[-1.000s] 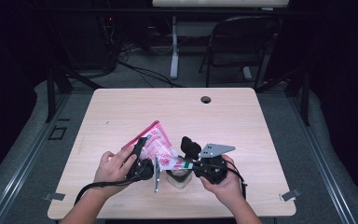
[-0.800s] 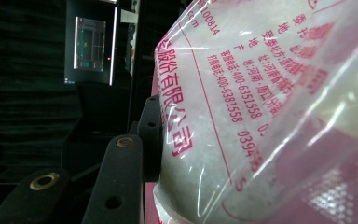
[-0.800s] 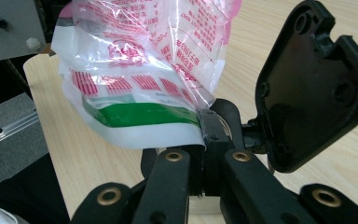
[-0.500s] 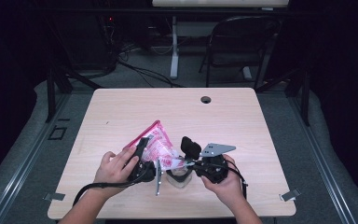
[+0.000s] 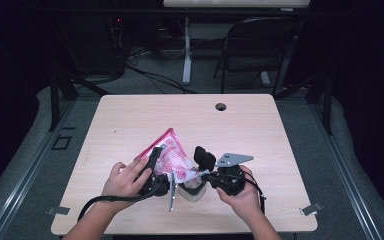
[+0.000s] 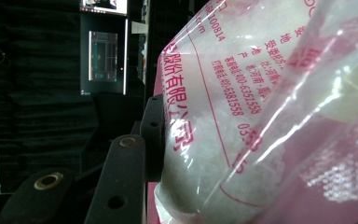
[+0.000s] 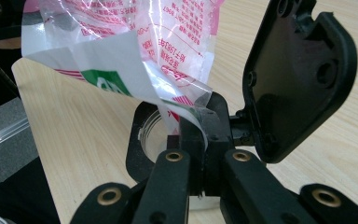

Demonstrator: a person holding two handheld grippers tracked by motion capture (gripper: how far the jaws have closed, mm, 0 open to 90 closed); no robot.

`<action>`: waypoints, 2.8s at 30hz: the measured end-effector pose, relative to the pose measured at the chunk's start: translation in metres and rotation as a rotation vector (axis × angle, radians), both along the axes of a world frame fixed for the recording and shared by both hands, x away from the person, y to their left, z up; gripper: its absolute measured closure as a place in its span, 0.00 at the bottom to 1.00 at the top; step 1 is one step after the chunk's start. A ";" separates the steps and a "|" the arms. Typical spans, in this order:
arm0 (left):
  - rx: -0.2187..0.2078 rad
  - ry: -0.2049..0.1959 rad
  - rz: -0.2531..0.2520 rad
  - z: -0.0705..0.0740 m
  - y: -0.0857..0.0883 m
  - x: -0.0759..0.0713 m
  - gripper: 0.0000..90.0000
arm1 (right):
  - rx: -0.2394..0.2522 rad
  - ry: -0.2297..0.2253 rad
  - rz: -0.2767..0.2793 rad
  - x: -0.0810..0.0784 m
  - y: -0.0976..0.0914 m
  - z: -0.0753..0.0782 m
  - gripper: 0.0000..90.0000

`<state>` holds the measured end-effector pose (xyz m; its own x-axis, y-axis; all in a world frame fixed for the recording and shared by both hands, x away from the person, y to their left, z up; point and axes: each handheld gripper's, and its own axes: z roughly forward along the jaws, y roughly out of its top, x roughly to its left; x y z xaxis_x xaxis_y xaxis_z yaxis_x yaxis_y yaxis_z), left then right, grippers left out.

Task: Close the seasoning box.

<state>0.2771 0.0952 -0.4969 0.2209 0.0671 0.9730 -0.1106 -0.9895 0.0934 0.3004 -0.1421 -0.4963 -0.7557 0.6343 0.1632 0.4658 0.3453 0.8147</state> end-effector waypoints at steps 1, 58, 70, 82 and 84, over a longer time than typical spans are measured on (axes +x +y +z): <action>0.002 -0.001 0.000 0.000 0.000 0.000 0.73 | 0.001 0.002 -0.002 0.000 0.000 0.000 1.00; 0.066 -0.021 -0.024 0.011 -0.003 -0.003 0.74 | 0.023 -0.011 -0.025 0.002 0.001 -0.004 1.00; 0.080 -0.028 -0.029 0.013 -0.004 -0.003 0.74 | 0.028 -0.014 -0.026 0.002 0.002 -0.004 1.00; 0.088 -0.027 -0.029 0.015 -0.005 -0.004 0.74 | 0.030 -0.016 -0.028 0.002 0.001 -0.004 1.00; 0.089 -0.027 -0.030 0.016 -0.005 -0.004 0.74 | 0.032 -0.015 -0.027 0.002 0.001 -0.004 1.00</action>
<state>0.2730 0.0897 -0.4814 0.1949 -0.0263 0.9805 -0.1412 -0.9900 0.0015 0.3025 -0.1408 -0.4999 -0.7405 0.6495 0.1727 0.4627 0.3063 0.8319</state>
